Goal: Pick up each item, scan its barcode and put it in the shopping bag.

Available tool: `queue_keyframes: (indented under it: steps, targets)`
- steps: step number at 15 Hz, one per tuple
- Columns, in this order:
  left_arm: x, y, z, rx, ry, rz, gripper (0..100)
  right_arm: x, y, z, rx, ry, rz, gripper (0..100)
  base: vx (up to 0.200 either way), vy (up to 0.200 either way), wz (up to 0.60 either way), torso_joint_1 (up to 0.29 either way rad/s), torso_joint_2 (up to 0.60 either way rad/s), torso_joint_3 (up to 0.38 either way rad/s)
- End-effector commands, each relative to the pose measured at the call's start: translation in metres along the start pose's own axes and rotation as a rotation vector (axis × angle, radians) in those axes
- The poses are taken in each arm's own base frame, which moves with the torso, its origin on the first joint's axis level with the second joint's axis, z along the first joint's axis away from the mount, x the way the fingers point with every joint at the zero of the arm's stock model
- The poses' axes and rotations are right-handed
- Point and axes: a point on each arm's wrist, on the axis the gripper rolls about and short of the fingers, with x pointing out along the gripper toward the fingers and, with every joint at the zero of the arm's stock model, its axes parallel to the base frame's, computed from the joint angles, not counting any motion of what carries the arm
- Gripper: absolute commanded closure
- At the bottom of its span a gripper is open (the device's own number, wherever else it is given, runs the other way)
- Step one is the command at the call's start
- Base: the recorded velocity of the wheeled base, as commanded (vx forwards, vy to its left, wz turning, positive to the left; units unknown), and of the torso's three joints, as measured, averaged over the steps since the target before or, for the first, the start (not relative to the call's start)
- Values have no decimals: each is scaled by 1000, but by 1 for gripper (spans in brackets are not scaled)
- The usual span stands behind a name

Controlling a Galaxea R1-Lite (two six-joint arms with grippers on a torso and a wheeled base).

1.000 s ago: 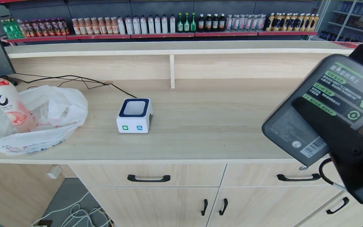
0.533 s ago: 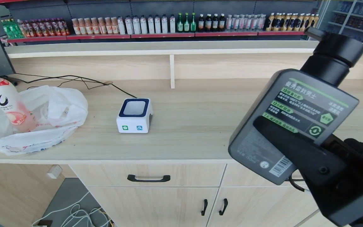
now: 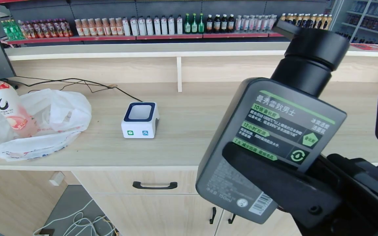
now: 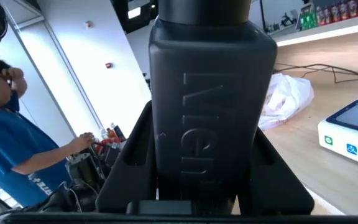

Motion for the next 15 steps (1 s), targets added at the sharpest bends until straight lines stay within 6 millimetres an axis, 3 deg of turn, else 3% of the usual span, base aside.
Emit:
queue_keyframes:
  steps: [1,10,15]
  targets:
    - [0,0,0,-1,0,0,0,11,-2,-1,-3,-15,7,100,0,0,0,0,0,0]
    - [0,0,0,-1,0,0,0,24,-2,3,43,-38,51,100,0,0,0,0,0,0]
    - [0,0,0,-1,0,0,0,21,-8,-9,37,8,19,100,0,0,0,0,0,0]
